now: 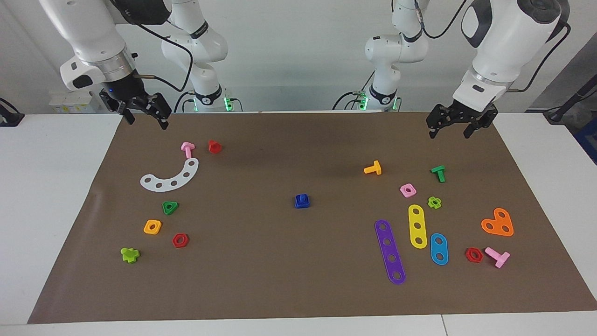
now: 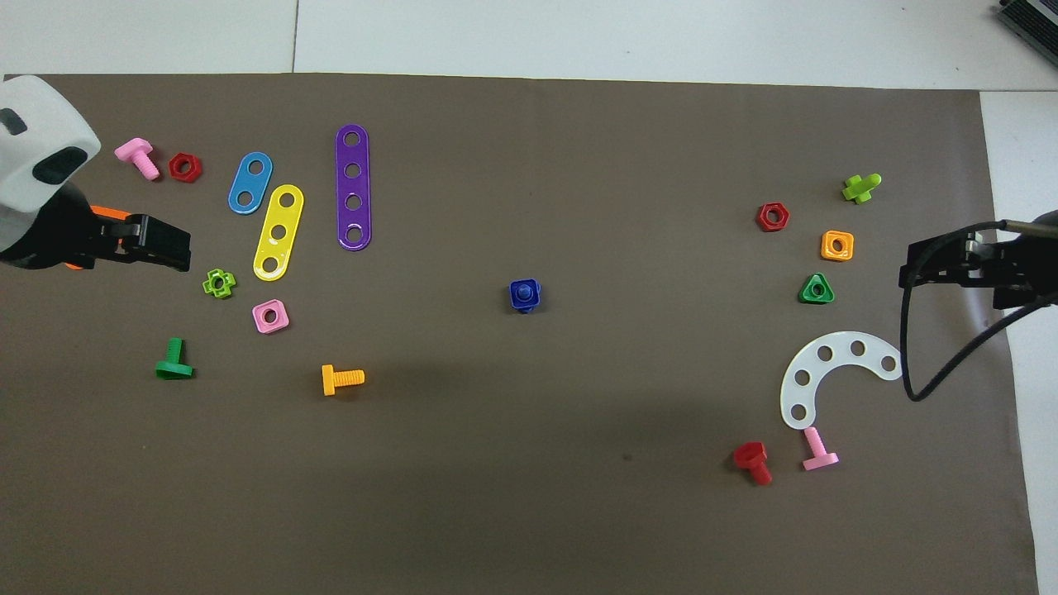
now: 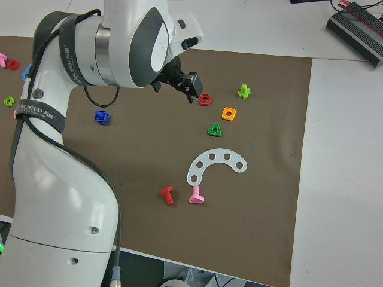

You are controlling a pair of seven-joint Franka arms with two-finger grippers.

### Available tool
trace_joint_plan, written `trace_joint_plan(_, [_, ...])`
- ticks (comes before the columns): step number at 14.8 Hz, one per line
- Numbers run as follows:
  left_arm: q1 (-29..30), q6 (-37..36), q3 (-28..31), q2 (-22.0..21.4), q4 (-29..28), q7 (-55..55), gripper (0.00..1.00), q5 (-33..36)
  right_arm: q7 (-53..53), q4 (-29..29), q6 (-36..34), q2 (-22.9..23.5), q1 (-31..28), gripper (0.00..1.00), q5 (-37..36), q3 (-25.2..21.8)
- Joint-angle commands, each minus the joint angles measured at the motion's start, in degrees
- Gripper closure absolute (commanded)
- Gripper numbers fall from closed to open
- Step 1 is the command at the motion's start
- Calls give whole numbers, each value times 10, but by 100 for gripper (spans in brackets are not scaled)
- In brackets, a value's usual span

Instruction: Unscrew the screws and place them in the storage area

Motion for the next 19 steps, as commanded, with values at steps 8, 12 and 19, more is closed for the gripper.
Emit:
trace_joint_plan(8, [-179, 149, 7, 58, -38, -256, 0, -16, -2, -2, -5, -4, -3, 0, 7, 3])
trace_joint_plan(12, [-218, 207, 7, 98, -31, -290, 0, -23, -2, -2, -5, -4, -3, 0, 7, 3])
trace_joint_plan(19, [-277, 252, 10, 234, 41, -320, 0, -9, -2, -2, -5, -4, -3, 0, 7, 3])
